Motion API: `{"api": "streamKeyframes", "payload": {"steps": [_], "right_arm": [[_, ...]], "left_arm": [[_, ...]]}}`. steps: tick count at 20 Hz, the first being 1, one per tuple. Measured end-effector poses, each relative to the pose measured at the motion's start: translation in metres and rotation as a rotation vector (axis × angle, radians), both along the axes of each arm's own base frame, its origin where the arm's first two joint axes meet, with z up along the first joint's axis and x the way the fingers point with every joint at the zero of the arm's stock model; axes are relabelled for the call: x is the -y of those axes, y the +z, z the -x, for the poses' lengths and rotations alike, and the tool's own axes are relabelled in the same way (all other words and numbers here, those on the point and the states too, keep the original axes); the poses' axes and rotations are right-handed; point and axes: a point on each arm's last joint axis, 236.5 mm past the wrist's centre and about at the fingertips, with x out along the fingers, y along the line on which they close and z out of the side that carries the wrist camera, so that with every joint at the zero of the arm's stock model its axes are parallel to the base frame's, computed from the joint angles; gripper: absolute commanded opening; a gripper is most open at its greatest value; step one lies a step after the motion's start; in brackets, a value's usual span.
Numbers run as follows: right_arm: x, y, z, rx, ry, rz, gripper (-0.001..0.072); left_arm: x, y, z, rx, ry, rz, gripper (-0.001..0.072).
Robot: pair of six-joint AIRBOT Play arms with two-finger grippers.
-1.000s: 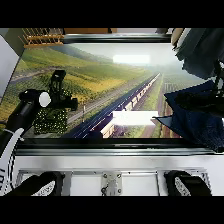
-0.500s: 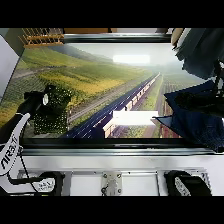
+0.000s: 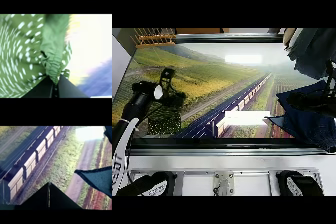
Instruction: Fold the clothes and pants, and hang the long-sleeved shirts on hangers.
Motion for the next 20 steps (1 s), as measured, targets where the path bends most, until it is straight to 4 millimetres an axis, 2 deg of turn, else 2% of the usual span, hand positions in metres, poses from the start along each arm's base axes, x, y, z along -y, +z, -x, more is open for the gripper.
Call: {"api": "streamKeyframes", "payload": {"steps": [2,5,7,8,10,11,13,15,16,17,18,19,20], "right_arm": [[0.000,0.000,0.000,0.000,0.000,0.001,0.0017],[0.001,0.000,0.000,0.000,-0.001,0.003,0.0017],[0.001,0.000,0.000,0.000,-0.001,0.003,0.0017],[0.001,0.000,0.000,0.000,-0.001,0.003,0.0017],[0.001,0.000,0.000,0.000,-0.001,0.003,0.0017],[0.001,0.000,0.000,0.000,-0.001,0.003,0.0017],[0.001,0.000,0.000,0.000,-0.001,0.003,0.0017],[0.001,0.000,0.000,0.000,-0.001,0.003,0.0017],[0.001,0.000,0.000,0.000,-0.001,0.003,0.0017],[0.001,0.000,0.000,0.000,-0.001,0.003,0.0017],[0.000,0.000,0.000,0.000,0.000,0.000,0.0017],[-0.001,0.000,0.000,0.001,0.001,-0.004,0.0017],[-0.002,0.001,0.000,0.002,0.002,-0.011,0.0017]], "left_arm": [[0.077,0.030,0.012,0.070,-0.144,0.112,0.0002],[0.178,0.055,0.044,0.145,-0.364,0.228,0.0013],[0.231,0.057,0.066,0.162,-0.474,0.281,0.0597],[0.252,0.055,0.074,0.161,-0.506,0.301,0.0681],[0.284,0.051,0.081,0.151,-0.540,0.328,0.0683],[0.292,0.050,0.078,0.146,-0.541,0.332,0.0683],[0.295,0.050,0.064,0.132,-0.508,0.336,0.0682],[0.273,0.048,0.039,0.112,-0.432,0.319,0.0683],[0.254,0.045,0.024,0.095,-0.375,0.307,0.0683],[0.229,0.040,0.010,0.073,-0.306,0.293,0.0682],[0.181,0.024,-0.005,0.020,-0.181,0.281,0.0683],[0.146,0.006,-0.007,-0.034,-0.084,0.284,0.0683],[0.107,-0.020,-0.002,-0.109,0.032,0.298,0.0682]]}}
